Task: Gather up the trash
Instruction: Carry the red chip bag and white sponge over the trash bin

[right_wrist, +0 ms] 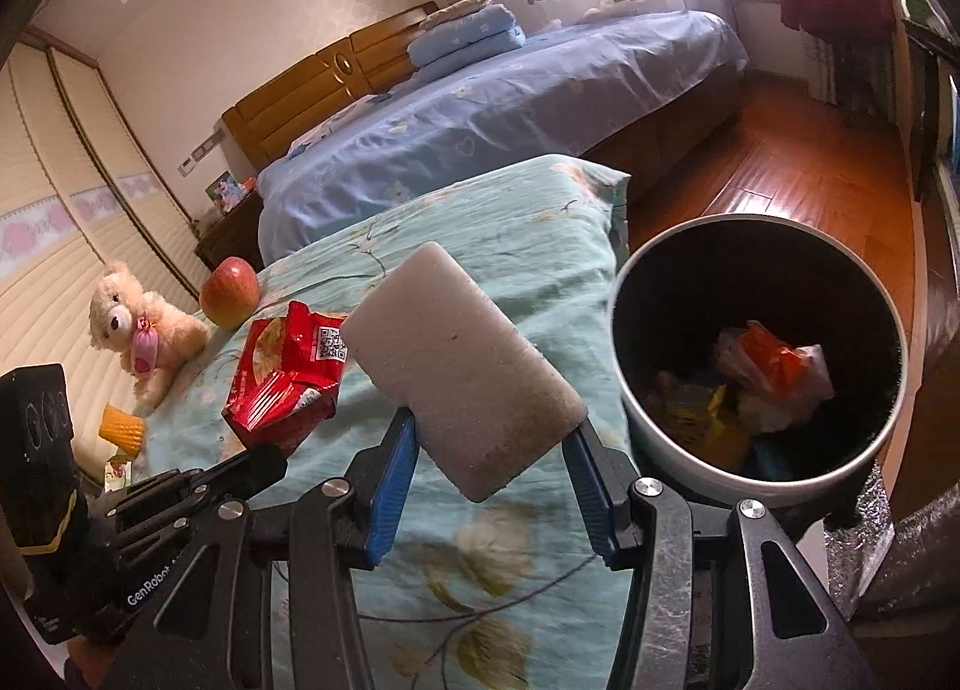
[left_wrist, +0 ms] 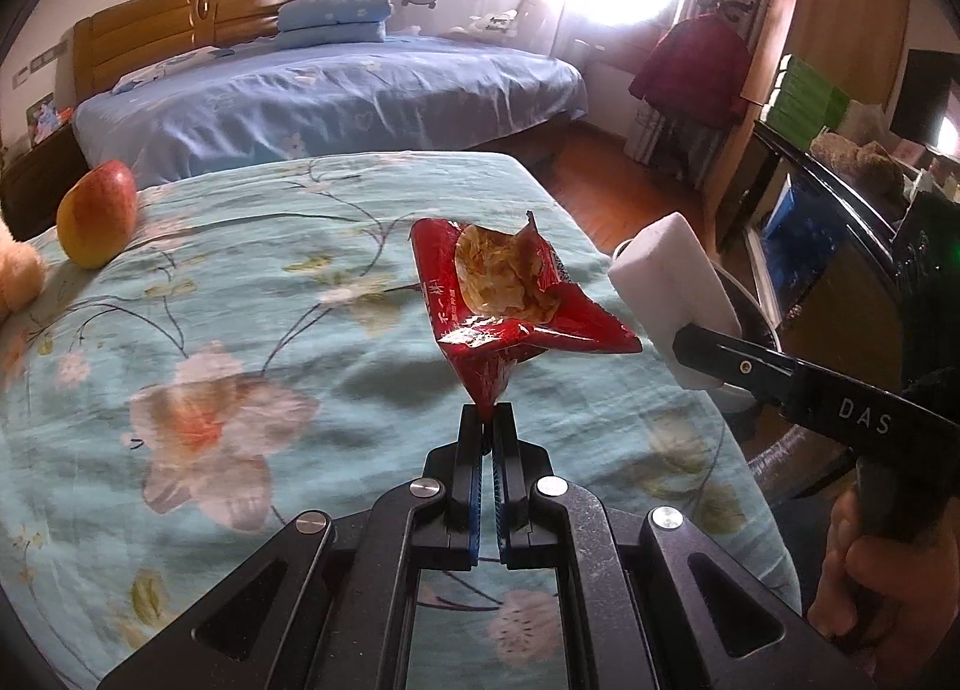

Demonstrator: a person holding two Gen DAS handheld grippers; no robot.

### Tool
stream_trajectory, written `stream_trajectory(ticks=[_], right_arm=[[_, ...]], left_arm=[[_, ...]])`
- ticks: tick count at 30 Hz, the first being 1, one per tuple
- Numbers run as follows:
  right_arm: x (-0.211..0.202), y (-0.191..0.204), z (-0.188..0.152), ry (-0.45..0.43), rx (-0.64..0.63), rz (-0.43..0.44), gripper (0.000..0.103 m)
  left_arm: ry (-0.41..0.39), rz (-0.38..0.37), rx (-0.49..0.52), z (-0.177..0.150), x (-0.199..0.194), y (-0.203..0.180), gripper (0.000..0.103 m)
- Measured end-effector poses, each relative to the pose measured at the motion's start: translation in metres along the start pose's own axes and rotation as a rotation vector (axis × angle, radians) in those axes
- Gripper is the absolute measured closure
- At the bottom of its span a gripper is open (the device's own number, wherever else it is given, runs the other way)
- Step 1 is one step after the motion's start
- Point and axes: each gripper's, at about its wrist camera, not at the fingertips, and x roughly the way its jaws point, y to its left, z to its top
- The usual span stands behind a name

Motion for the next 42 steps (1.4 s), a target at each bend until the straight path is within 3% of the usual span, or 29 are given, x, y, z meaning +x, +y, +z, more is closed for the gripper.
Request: stream_trajectory(ticks=[42], right_arm=[[-0.034, -0.082, 0.001, -0.070, 0.142, -0.101, 0.053]], left_arm=[[0.029, -0.061, 0.127, 0.021, 0.040, -0.071, 0.101]])
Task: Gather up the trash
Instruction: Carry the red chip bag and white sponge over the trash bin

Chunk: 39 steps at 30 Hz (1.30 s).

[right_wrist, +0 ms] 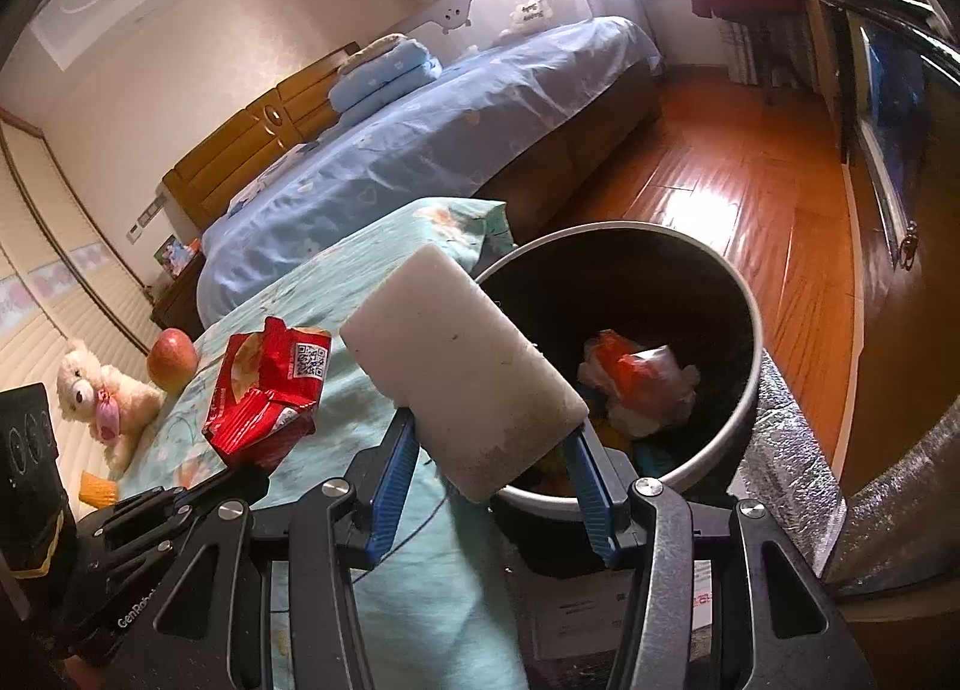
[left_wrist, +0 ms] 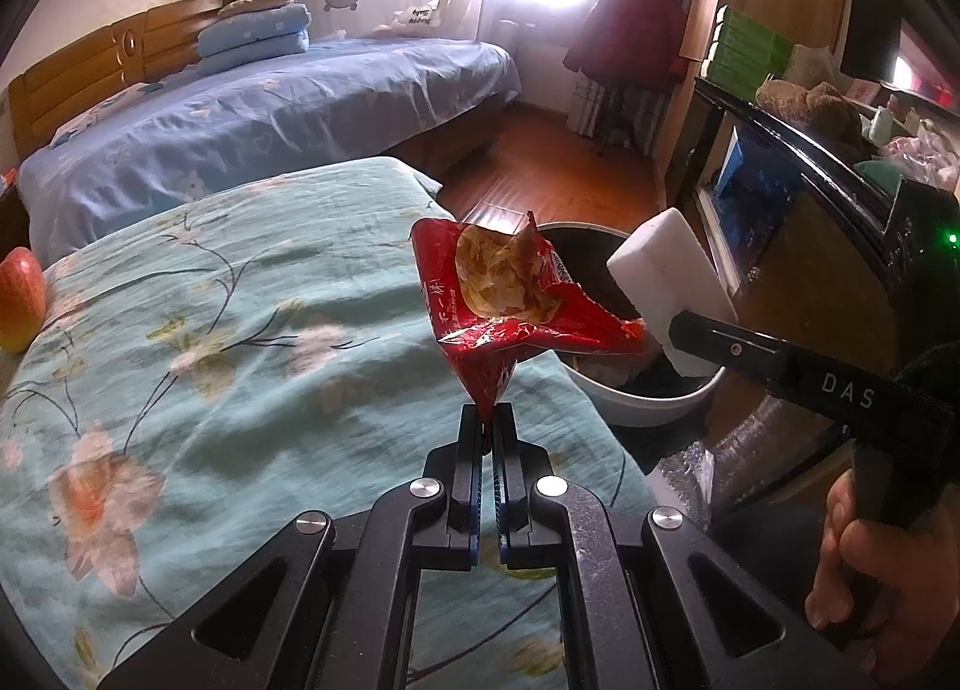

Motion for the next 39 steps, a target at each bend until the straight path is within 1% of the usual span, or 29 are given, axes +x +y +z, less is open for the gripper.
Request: stream_trajectory(ticks=[22, 39], right_arm=[[0.005, -0.038, 0.013, -0.006, 0.053, -0.052, 0.053], [0.011, -0.051, 0.020, -0.009, 0.072, -0.064, 0.052]], left_arm=[[0.019, -0.009, 0.036, 0.020, 0.029, -0.026, 0.101], [0.024, -0.004, 0.050, 0.031, 0.044, -0.034, 0.101]])
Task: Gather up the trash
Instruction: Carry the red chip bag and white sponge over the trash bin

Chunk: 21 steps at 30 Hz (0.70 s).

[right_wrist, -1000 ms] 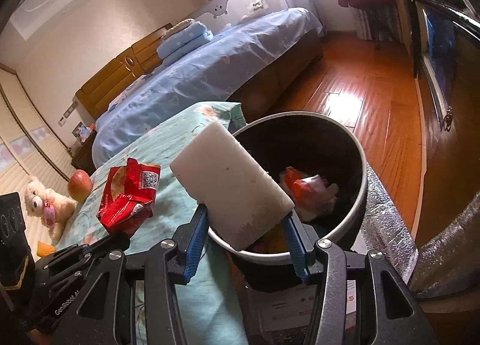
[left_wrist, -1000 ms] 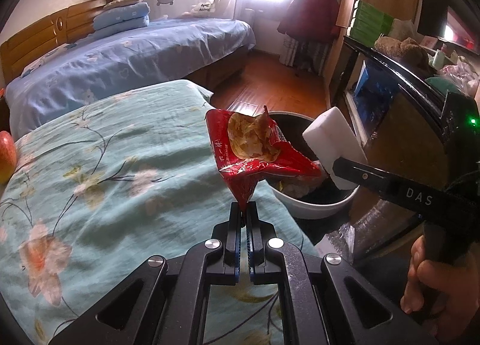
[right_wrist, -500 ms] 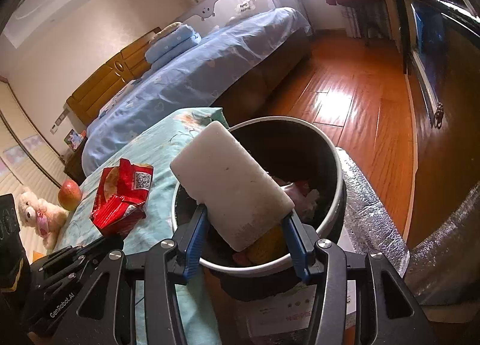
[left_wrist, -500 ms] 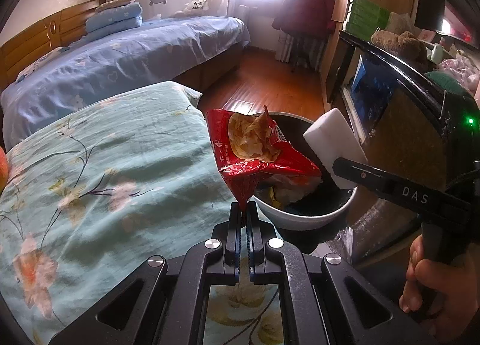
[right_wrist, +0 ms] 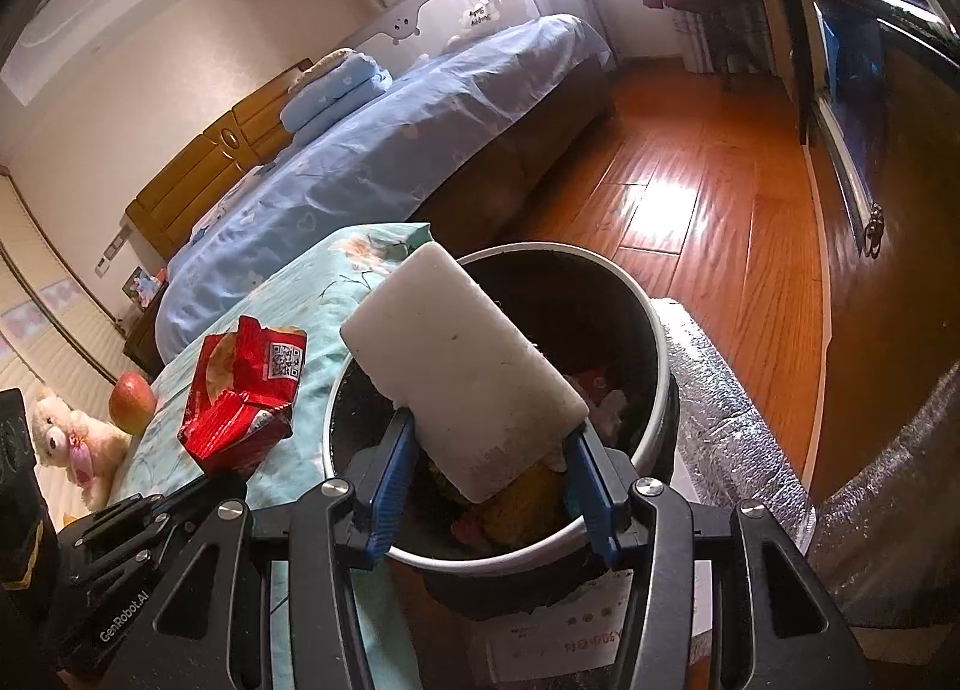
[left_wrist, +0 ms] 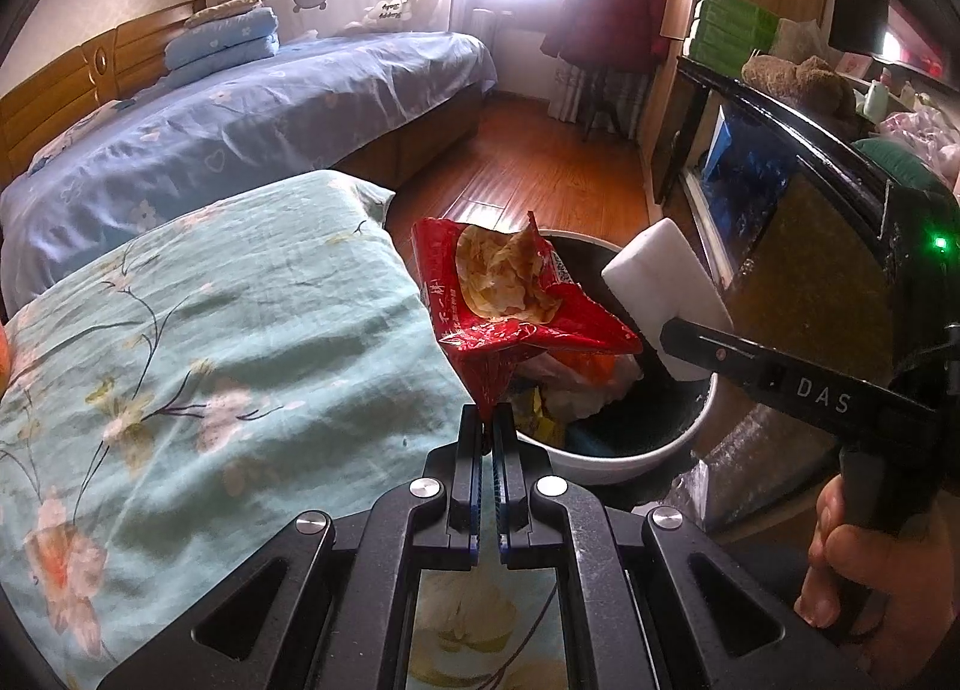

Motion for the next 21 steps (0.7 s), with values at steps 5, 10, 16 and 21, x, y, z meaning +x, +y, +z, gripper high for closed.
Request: stream_trajectory(ticks=[5, 10, 16, 21], right_arm=[[0.003, -0.003, 0.002, 0.003, 0.005, -0.003, 0.052], [0.006, -0.004, 0.005, 0.005, 0.008, -0.005, 0.052], [0.011, -0.005, 0.009, 0.014, 0.002, -0.013, 0.052], [0.013, -0.008, 0.011, 0.017, 0.007, -0.018, 0.052]], left_arm=[[0.003, 0.001, 0.003, 0.004, 0.004, -0.003, 0.101], [0.008, 0.004, 0.006, 0.008, 0.009, -0.004, 0.101], [0.013, 0.010, 0.005, 0.010, 0.015, -0.005, 0.101], [0.016, 0.019, 0.009, 0.012, 0.020, -0.007, 0.101]])
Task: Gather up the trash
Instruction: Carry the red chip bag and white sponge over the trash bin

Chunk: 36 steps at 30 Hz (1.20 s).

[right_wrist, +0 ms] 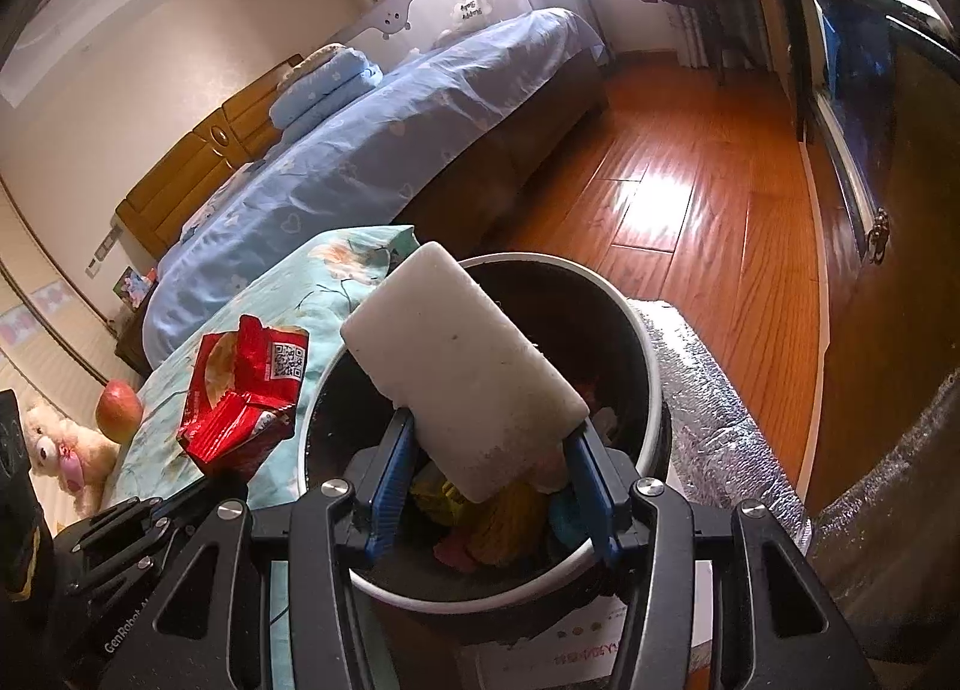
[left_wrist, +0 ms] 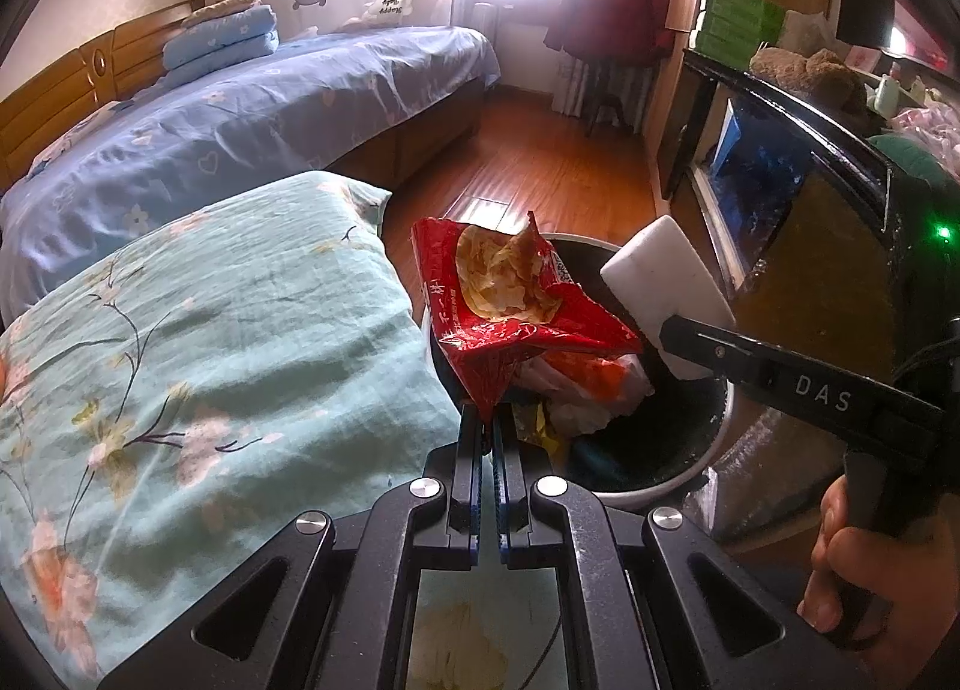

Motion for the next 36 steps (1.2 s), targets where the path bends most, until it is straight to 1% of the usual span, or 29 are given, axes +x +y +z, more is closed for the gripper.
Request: stream_trajectory(ticks=[16, 36], right_arm=[[0.010, -0.009, 0.007, 0.019, 0.017, -0.007, 0.052], [0.017, -0.016, 0.011, 0.028, 0.024, -0.010, 0.050]], left_arm=[[0.013, 0.009, 0.016, 0.009, 0.015, -0.007, 0.101], [0.024, 0.014, 0.026, 0.015, 0.025, -0.007, 0.101]])
